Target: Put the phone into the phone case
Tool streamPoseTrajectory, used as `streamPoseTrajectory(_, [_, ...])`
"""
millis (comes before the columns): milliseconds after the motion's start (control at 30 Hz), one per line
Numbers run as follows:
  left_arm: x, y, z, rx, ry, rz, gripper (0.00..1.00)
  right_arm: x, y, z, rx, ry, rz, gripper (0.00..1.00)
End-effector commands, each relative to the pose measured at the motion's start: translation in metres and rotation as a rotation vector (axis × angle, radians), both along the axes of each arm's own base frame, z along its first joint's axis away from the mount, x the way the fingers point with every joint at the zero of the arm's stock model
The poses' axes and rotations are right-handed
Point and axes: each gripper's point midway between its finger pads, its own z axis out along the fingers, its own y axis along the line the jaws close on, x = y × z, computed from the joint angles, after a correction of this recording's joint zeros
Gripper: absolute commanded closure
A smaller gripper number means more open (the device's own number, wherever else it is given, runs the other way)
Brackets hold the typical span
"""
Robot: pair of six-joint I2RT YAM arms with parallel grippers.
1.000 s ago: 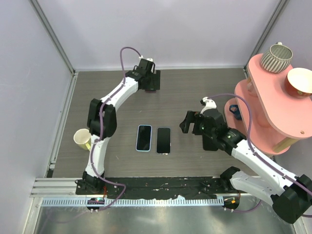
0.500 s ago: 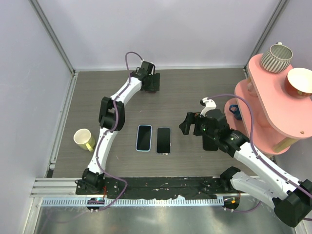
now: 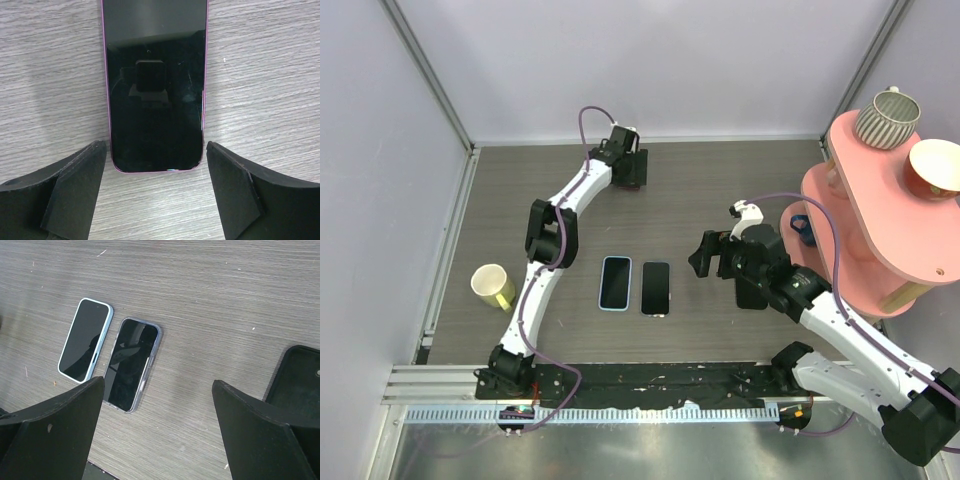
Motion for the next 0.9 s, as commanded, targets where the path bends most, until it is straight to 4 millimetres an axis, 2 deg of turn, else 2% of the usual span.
streamPoseTrajectory(0, [0.002, 0.004, -0.014, 0.036, 0.007, 0.002, 0.17, 0.008, 0.000, 0.017, -0.001, -0.052, -0.007, 0.05])
streamPoseTrajectory(167, [-0.001, 0.014, -0.017, 0.091, 0.011, 0.013, 0.24, 0.008, -0.001, 0.016, -0.007, -0.051, -0.013, 0.05])
streamPoseTrajectory(433, [-0.007, 0.026, 0.001, 0.146, -0.003, 0.021, 0.34, 0.009, -0.001, 0.014, -0.001, -0.047, -0.022, 0.05])
streamPoseTrajectory(533, [-0.013, 0.031, -0.002, 0.168, 0.012, 0.015, 0.39, 0.012, -0.005, 0.004, -0.002, -0.051, -0.059, 0.05])
streamPoseTrajectory(567, [-0.018, 0.034, -0.003, 0.177, 0.026, 0.013, 0.41, 0.011, -0.007, -0.008, -0.016, -0.030, -0.068, 0.05])
streamPoseTrajectory(733, [-0.039, 0.043, 0.000, 0.187, 0.071, 0.025, 0.44, 0.010, -0.011, -0.025, -0.022, 0.028, -0.114, 0.05])
streamPoseTrajectory(767, [-0.049, 0.046, -0.009, 0.192, 0.098, 0.022, 0.45, 0.012, -0.014, -0.025, -0.033, 0.027, -0.137, 0.05])
streamPoseTrajectory(800, [-0.052, 0.046, 0.003, 0.178, 0.084, 0.024, 0.45, 0.014, -0.017, -0.025, -0.047, 0.026, -0.155, 0.05])
streamPoseTrajectory(833, [-0.057, 0.047, 0.003, 0.173, 0.091, 0.027, 0.45, 0.019, -0.025, -0.030, -0.088, 0.030, -0.197, 0.05])
streamPoseTrajectory(867, [-0.068, 0.051, -0.008, 0.175, 0.125, 0.033, 0.46, 0.024, -0.028, -0.025, -0.107, 0.014, -0.216, 0.05])
